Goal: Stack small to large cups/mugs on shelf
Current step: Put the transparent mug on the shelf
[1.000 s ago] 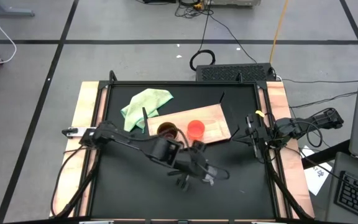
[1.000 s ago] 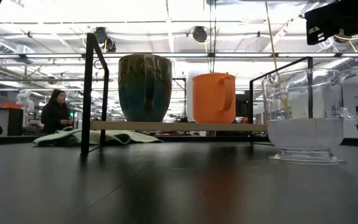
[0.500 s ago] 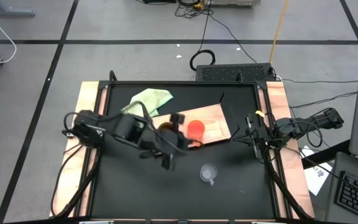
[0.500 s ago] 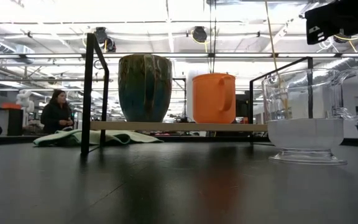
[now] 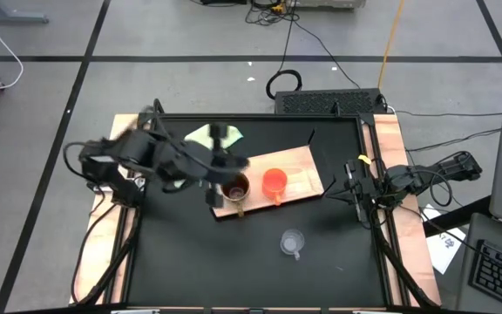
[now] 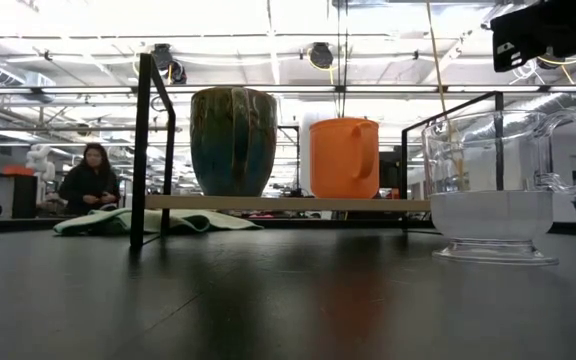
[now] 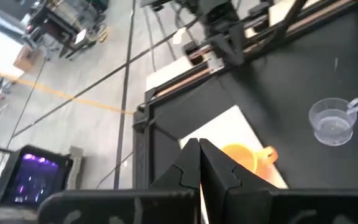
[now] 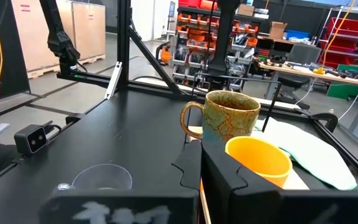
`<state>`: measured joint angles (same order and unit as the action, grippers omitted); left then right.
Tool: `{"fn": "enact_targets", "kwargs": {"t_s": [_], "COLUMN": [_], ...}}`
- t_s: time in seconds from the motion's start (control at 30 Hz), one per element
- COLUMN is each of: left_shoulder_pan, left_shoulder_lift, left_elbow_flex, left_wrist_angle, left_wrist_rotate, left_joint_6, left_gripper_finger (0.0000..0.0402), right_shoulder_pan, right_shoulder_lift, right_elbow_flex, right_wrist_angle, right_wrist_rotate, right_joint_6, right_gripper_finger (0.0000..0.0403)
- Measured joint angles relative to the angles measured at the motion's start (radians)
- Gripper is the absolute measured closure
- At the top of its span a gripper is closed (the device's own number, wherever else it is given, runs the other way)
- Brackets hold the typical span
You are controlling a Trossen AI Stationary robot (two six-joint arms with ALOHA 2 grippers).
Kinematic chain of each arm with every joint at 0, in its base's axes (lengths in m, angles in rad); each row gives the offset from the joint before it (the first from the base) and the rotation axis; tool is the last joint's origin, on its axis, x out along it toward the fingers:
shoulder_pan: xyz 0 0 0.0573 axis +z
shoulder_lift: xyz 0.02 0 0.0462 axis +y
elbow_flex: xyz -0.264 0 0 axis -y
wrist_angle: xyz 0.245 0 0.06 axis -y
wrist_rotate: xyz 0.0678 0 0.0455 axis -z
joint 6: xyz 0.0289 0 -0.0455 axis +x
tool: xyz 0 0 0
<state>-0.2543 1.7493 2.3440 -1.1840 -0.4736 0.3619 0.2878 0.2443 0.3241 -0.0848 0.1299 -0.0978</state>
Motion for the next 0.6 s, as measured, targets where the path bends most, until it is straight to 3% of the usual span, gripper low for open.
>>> {"fn": "enact_targets", "kwargs": {"t_s": [0.33,0.6], "left_shoulder_pan": [0.053,0.085], "left_shoulder_lift": [-0.123,-0.200], "left_elbow_flex": [0.000,0.000], "left_wrist_angle": [-0.153,-0.145], "left_wrist_rotate": [-0.036,-0.051], "left_joint_6": [-0.060,-0.005], "left_gripper_finger": [0.0401,0.0401], "right_shoulder_pan": [0.000,0.000], "right_shoulder_lift": [0.000,0.000], "right_elbow_flex": [0.000,0.000], "right_wrist_angle": [-0.003,-0.002], "right_wrist_rotate": [0.000,0.000], "right_joint_6": [0.000,0.000], "right_gripper_finger": [0.0403,0.0403]}}
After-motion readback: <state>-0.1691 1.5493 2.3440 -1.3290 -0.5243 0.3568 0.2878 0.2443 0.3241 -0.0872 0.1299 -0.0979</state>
